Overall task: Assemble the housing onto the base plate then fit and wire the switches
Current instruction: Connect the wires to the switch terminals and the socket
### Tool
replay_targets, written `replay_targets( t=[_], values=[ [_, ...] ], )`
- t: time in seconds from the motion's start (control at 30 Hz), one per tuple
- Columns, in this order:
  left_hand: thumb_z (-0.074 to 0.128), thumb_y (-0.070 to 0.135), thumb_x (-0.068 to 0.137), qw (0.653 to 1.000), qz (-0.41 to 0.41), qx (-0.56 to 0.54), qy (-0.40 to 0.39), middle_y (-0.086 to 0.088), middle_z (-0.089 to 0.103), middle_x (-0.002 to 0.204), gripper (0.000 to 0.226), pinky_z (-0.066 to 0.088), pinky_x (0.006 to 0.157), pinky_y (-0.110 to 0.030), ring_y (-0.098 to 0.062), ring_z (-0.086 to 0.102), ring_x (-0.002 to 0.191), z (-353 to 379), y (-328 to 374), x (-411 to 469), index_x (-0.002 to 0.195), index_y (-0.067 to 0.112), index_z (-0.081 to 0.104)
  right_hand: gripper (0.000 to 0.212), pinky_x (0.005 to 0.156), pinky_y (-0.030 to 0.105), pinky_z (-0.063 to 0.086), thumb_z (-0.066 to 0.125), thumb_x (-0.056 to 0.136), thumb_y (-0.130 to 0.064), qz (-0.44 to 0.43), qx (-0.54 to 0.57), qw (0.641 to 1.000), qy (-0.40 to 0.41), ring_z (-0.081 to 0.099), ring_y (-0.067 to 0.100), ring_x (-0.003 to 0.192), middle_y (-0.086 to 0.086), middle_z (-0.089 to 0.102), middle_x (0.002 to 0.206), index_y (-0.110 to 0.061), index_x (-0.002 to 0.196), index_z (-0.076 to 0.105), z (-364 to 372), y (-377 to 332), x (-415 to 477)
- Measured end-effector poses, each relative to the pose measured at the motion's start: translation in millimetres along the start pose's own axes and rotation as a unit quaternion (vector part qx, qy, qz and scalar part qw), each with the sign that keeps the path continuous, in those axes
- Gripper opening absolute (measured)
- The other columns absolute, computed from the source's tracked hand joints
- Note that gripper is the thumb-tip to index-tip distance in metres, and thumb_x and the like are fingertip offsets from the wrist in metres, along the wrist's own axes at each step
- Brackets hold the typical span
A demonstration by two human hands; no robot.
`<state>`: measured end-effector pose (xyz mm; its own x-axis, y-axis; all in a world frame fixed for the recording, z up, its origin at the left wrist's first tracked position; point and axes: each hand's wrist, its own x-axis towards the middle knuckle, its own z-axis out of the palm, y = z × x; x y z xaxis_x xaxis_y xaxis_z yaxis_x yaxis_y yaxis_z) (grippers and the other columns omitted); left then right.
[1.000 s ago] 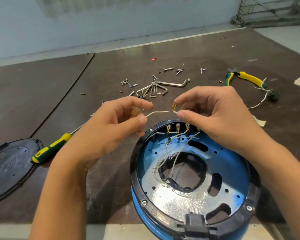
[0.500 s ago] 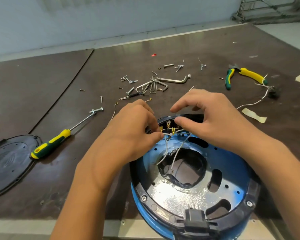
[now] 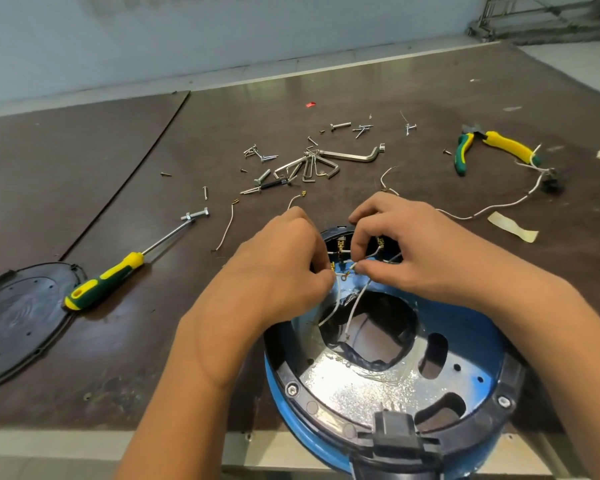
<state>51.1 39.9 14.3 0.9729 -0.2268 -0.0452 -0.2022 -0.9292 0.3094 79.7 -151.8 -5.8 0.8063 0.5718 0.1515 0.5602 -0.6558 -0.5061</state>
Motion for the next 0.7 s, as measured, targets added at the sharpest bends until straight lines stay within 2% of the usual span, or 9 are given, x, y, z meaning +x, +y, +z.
replay_targets(
  t=[0.13,0.27,0.33,0.43,0.53,0.6,0.7],
  values=[
    [0.068,0.035,0.088,1.000,0.011,-0.018,0.002,0.006,0.043,0.115,0.012,0.047,0.084,-0.036,-0.012,0.046,0.102,5.4,-0.2,4.1,0.082,0.024,0.069,0.012,0.078,0.025,0.044,0.068,0.087,-0.026,-0.004,0.017,0.999,0.032,0.058,0.010,0.092,-0.007,0.057,0.102,-0.033,0.082,0.059,-0.5,0.2,0.7],
    [0.070,0.031,0.088,0.999,0.007,-0.028,0.020,0.007,0.043,0.114,0.011,0.034,0.077,-0.026,-0.011,0.047,0.099,7.7,-0.6,5.9,0.084,0.020,0.072,0.007,0.068,0.024,0.035,0.062,0.094,-0.019,0.003,0.020,0.998,0.056,0.052,0.008,0.081,-0.005,0.057,0.088,-0.022,0.090,0.057,-2.4,2.1,2.6],
    [0.068,0.029,0.090,0.999,0.003,-0.031,0.023,0.007,0.045,0.111,0.012,0.034,0.077,-0.025,-0.012,0.050,0.096,8.5,0.6,6.6,0.084,0.019,0.071,0.006,0.070,0.026,0.037,0.061,0.095,-0.020,0.014,0.019,0.998,0.058,0.053,0.009,0.082,-0.005,0.058,0.089,-0.022,0.091,0.057,-1.8,1.5,3.2],
    [0.065,0.029,0.091,0.999,0.011,-0.020,0.040,0.003,0.047,0.110,0.014,0.042,0.078,-0.031,-0.017,0.054,0.092,11.8,7.1,7.8,0.082,0.020,0.068,0.005,0.075,0.029,0.043,0.061,0.095,-0.023,0.025,0.012,0.997,0.067,0.055,0.013,0.086,-0.005,0.060,0.091,-0.024,0.093,0.056,-0.9,0.8,3.6],
    [0.066,0.029,0.088,0.999,0.015,-0.002,0.050,0.000,0.049,0.113,0.012,0.049,0.081,-0.035,-0.021,0.056,0.095,14.8,11.9,8.1,0.081,0.021,0.071,0.012,0.080,0.028,0.048,0.061,0.096,-0.023,0.036,0.023,0.997,0.072,0.059,0.012,0.091,-0.006,0.064,0.095,-0.020,0.107,0.058,-0.6,0.6,3.1],
    [0.069,0.031,0.087,0.999,0.012,0.006,0.044,-0.001,0.050,0.117,0.011,0.047,0.081,-0.032,-0.021,0.056,0.099,15.9,11.6,9.0,0.081,0.022,0.073,0.019,0.082,0.028,0.050,0.061,0.097,-0.023,0.043,0.029,0.996,0.071,0.062,0.011,0.093,-0.006,0.066,0.098,-0.019,0.115,0.057,-0.3,0.8,2.5],
    [0.072,0.033,0.086,0.999,0.001,-0.004,0.045,-0.001,0.053,0.119,0.013,0.046,0.080,-0.032,-0.022,0.058,0.102,18.2,8.9,10.5,0.083,0.021,0.076,0.022,0.081,0.028,0.049,0.064,0.095,-0.027,0.045,0.020,0.996,0.078,0.062,0.012,0.093,-0.005,0.067,0.100,-0.020,0.115,0.059,0.6,1.9,1.9]
  ],
)
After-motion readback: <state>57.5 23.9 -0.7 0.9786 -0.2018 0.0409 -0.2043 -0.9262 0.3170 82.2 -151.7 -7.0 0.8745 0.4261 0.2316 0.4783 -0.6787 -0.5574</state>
